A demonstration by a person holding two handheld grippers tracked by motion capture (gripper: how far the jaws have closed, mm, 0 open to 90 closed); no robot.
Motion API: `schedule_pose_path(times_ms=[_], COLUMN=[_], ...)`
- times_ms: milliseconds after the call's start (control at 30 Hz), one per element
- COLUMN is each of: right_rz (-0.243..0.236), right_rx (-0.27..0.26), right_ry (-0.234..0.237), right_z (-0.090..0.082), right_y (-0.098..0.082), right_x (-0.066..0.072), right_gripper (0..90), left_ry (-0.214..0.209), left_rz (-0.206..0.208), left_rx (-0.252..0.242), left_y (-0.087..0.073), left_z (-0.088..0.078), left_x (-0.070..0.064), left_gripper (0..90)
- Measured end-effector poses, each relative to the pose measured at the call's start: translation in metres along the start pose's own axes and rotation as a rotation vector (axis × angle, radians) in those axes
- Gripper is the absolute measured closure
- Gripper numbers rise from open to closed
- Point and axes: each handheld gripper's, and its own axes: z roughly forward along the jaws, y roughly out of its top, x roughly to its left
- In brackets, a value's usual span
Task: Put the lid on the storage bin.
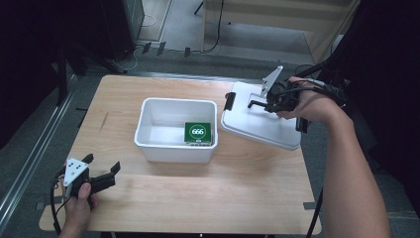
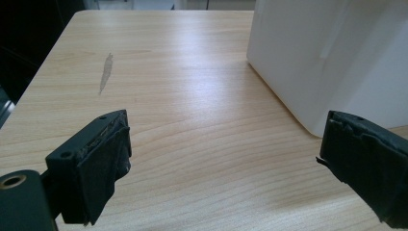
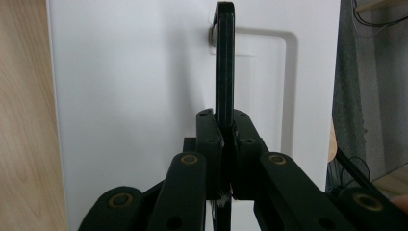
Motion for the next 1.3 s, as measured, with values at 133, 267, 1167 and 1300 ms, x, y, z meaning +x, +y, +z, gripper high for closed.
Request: schedule_pose_path(times_ms=[133,267,1167,1300], right_rz=[-0.020,-0.034,-0.195,-0.207], right_rx=[-0.012,-0.016,-0.081,-0.077], right_ry=[0.004,0.009,0.081,0.093], right_z=[-0.006,-0.010,-0.011,-0.008], right_y=[0.013,0.027,0.124,0.137], right_x=[0.002,0.005,0.034,0.041], right_gripper=[85.5,85.5,85.5,85.5], left_ry=[0.000,0.001,-0.011,-0.011], left_rz=[-0.004,-0.003,-0.011,-0.011], left_rx=[-0.003,-0.003,-0.005,-0.006], left_y=[0.000,0.000,0.001,0.000], left_z=[0.000,0.001,0.000,0.000], left_x=[0.000,0.000,0.002,0.002], left_gripper=[4.5,4.5,4.5,4.5])
